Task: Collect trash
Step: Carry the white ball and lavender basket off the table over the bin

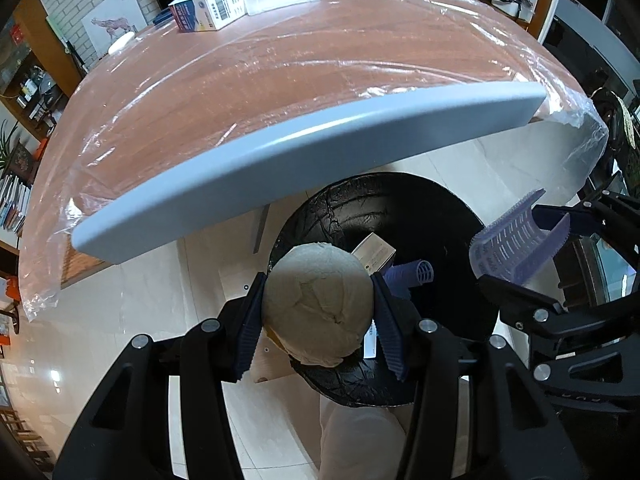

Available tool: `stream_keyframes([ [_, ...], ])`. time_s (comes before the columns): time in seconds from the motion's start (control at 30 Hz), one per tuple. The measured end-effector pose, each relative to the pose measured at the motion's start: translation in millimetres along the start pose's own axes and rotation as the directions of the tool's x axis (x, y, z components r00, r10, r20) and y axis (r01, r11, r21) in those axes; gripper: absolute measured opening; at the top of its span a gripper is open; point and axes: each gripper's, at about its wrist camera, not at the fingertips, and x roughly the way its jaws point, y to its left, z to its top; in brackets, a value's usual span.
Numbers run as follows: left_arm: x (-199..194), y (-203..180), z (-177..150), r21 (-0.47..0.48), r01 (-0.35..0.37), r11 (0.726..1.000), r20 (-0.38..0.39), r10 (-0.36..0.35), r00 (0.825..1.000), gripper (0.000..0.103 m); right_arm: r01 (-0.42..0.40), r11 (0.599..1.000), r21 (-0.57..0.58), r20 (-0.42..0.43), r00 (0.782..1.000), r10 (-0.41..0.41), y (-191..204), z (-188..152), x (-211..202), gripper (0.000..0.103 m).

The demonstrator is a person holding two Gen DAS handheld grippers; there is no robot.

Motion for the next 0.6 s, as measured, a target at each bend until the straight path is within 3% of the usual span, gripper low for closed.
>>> stream_keyframes([
  [0.6, 29.6, 2.8, 4.4, 0.028, 0.027, 0.999, -0.044, -0.026, 0.999, 0.052, 0.006, 1.0, 0.026, -0.036, 0.999, -0.005, -7.3, 7.4, 29.9, 0.074],
])
